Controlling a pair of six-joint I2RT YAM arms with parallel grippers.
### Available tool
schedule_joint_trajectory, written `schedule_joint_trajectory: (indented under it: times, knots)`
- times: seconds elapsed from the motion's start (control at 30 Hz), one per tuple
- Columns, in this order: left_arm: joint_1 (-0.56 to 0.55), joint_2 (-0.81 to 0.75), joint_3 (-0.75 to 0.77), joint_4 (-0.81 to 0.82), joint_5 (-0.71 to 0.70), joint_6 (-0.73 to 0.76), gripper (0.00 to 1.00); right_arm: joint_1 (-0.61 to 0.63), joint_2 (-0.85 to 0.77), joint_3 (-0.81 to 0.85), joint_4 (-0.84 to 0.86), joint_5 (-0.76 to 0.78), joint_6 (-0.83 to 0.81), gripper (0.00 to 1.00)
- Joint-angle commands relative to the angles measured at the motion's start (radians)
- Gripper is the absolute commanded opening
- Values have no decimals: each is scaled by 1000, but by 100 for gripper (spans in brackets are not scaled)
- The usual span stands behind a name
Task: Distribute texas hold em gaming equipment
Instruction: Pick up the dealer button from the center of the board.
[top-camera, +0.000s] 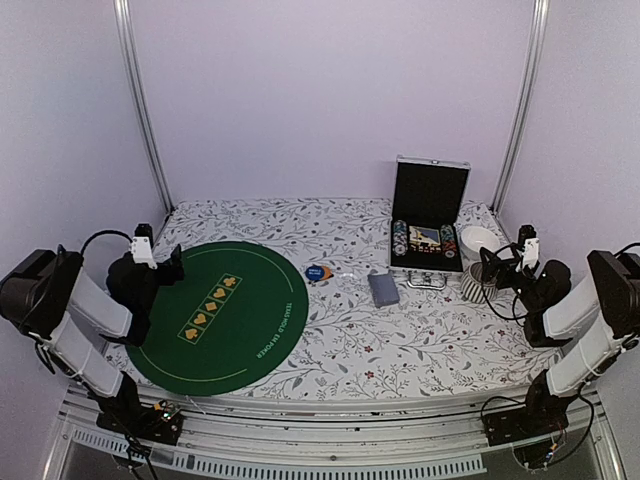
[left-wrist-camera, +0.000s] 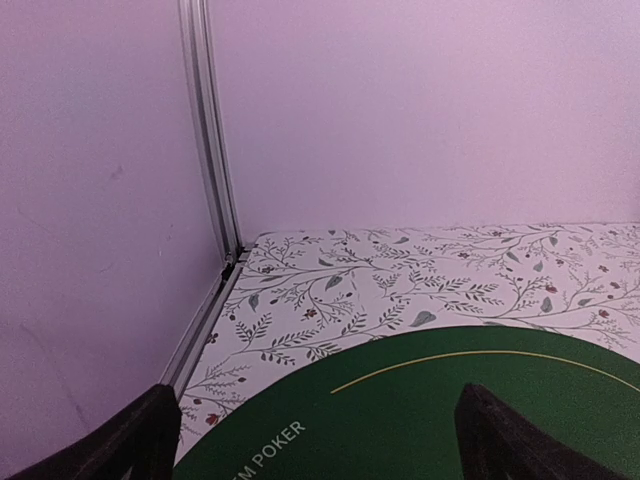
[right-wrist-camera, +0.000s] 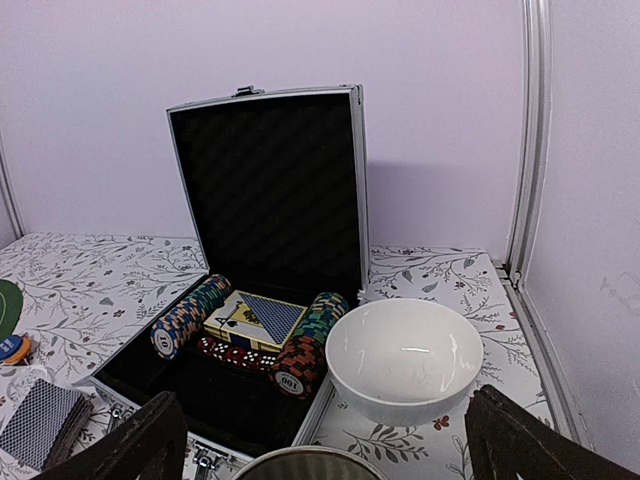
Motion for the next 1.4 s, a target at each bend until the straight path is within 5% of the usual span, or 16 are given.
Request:
schedule_joint_trajectory:
  times: [0.0, 0.37, 0.57, 0.7, 0.8, 0.87, 1.13, 1.37]
  knots:
    - [10, -4, 15, -5, 12, -3, 98, -5, 5, 16, -8, -5, -7, 99]
    - [6, -23, 17, -22, 10, 5, 98, -5, -6, 19, -20, -15, -5, 99]
    - [-40, -298, 116, -370, -106, -41, 98, -6, -367, 136, -404, 82, 57, 99]
    - [-79, -486, 238, -677, -57, -195, 98, -5, -480, 280, -528, -127, 192, 99]
    - [-153, -582, 350, -885, 47, -233, 98, 18, -430, 432, -644, -340, 321, 99]
    - [-213, -624, 429, -1006, 106, -234, 98, 102, -391, 524, -761, -337, 363, 99]
    - [-359, -664, 717, -1487, 246, -200, 98, 590, -65, 918, -1290, 96, 104, 99]
    - [-368, -699, 608, -1526, 217, -196, 98, 756, 346, 1280, -1638, 248, 54, 99]
